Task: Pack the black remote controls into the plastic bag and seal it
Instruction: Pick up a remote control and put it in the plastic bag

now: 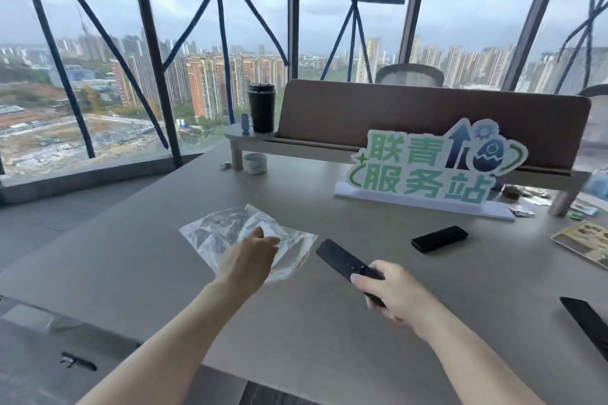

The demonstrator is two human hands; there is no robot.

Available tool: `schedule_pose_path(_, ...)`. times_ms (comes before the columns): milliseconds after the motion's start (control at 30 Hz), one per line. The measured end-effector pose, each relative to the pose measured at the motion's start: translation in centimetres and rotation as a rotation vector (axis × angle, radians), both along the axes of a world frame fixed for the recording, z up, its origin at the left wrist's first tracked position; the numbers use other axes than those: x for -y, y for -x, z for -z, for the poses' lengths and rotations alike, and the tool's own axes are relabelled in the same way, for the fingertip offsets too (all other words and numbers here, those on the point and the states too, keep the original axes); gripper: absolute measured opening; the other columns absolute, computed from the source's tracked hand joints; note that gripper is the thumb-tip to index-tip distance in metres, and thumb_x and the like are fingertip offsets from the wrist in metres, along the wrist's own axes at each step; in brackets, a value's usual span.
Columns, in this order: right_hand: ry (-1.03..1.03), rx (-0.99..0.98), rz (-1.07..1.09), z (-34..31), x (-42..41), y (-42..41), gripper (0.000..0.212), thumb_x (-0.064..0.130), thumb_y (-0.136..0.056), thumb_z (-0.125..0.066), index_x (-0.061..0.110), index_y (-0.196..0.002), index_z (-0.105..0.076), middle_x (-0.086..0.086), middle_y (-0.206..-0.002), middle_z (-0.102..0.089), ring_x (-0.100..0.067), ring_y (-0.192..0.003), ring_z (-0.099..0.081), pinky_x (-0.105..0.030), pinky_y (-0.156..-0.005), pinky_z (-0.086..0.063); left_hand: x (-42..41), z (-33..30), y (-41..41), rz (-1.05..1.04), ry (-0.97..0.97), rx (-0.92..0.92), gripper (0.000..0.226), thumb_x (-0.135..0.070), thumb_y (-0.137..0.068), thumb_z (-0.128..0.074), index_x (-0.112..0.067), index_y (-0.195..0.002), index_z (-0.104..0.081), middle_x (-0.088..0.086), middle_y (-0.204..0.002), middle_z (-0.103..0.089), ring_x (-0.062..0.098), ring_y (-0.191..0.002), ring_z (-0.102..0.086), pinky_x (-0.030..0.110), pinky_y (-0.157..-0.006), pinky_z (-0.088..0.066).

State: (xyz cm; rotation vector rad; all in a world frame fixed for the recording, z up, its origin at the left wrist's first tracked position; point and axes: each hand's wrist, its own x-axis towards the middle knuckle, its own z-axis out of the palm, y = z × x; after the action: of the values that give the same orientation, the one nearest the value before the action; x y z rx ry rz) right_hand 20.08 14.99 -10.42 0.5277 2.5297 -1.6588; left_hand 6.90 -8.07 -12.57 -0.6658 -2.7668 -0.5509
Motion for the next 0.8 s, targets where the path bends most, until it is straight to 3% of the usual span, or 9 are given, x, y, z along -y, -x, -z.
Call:
schedule_pose_path(67,0.145,0.0,-0.036,-1.8,-0.6,-1.6,0.019,0.027,-0.09,-0.065,0.009,-0.088,-0.059,-0.008,-0.059,-0.056,-0.011,-0.03,-0.024,-0.017,-0.033,-0.016,-1.8,-0.8,-1.0,0.032,-0.038,-0.038,0.019,-0.013,-0.091,-0.055,-0.018,-0.101,-0.07,0.007,-0.093,-0.061,0.032,-0.079,-0.065,0.041,-0.063,-0.056)
schedule_pose_path(233,0.065,0.084,-0.046,-3.5,-0.2,-1.4,0.028,0.039,-0.085,-0.069,0.015,-0.077,-0.058,-0.003,-0.052,-0.05,-0.013,-0.036,-0.024,-0.02,-0.036,-0.016,-7.0,-2.9,-3.6,0.124,-0.161,0.005,0.029,-0.027,-0.097,-0.041,-0.013,-0.092,-0.065,0.007,-0.089,-0.056,0.031,-0.078,-0.058,0.034,-0.062,-0.042)
schedule_pose_path(333,0.223,0.028,-0.043,-2.6,0.1,-0.4,0.028,0.042,-0.09,-0.064,0.014,-0.089,-0.066,-0.003,-0.067,-0.065,-0.013,-0.042,-0.033,-0.021,-0.039,-0.021,-9.6,-3.5,-4.4,0.194,-0.257,0.041,0.029,-0.029,-0.096,-0.044,-0.011,-0.084,-0.064,0.008,-0.085,-0.059,0.03,-0.077,-0.057,0.038,-0.067,-0.048)
schedule_pose_path(400,0.293,-0.024,0.005,-1.8,-0.7,-0.8,0.027,0.036,-0.093,-0.062,0.012,-0.104,-0.069,-0.006,-0.085,-0.073,-0.014,-0.044,-0.043,-0.023,-0.04,-0.029,-10.6,-3.4,-4.5,0.212,-0.278,0.05,0.026,-0.028,-0.096,-0.047,-0.016,-0.095,-0.069,0.006,-0.095,-0.067,0.03,-0.086,-0.062,0.036,-0.07,-0.049)
schedule_pose_path(500,0.198,-0.081,0.194,-0.4,-3.8,-2.5,0.016,0.018,-0.096,-0.056,0.012,-0.101,-0.07,-0.009,-0.088,-0.075,-0.014,-0.038,-0.047,-0.021,-0.037,-0.032,-11.4,-3.0,-4.6,0.229,-0.289,0.051,0.026,-0.027,-0.096,-0.048,-0.02,-0.106,-0.071,0.003,-0.106,-0.074,0.028,-0.097,-0.066,0.038,-0.079,-0.052)
schedule_pose_path(600,0.048,-0.101,0.418,1.3,-8.3,-3.3,0.02,0.009,-0.093,-0.049,0.008,-0.088,-0.068,-0.007,-0.07,-0.07,-0.015,-0.032,-0.04,-0.018,-0.034,-0.027,-12.2,-2.2,-4.9,0.226,-0.285,0.071,0.029,-0.029,-0.095,-0.045,-0.017,-0.101,-0.071,0.002,-0.106,-0.074,0.027,-0.101,-0.064,0.041,-0.083,-0.051)
schedule_pose_path(700,-0.054,-0.052,0.572,2.5,-12.1,-1.9,0.019,0.021,-0.094,-0.05,0.009,-0.086,-0.063,-0.004,-0.063,-0.068,-0.018,-0.035,-0.043,-0.022,-0.04,-0.033,-12.9,-1.5,-4.7,0.204,-0.274,0.084,0.03,-0.034,-0.095,-0.043,-0.025,-0.102,-0.07,-0.003,-0.106,-0.074,0.023,-0.102,-0.064,0.04,-0.083,-0.051)
schedule_pose_path(800,-0.173,0.014,0.629,3.0,-13.8,1.9,0.046,0.046,-0.093,-0.044,0.008,-0.074,-0.063,-0.005,-0.068,-0.073,-0.025,-0.052,-0.06,-0.032,-0.063,-0.052,-13.4,-1.6,-4.3,0.181,-0.293,0.084,0.03,-0.035,-0.096,-0.044,-0.03,-0.112,-0.069,-0.006,-0.114,-0.073,0.018,-0.108,-0.063,0.036,-0.089,-0.049)
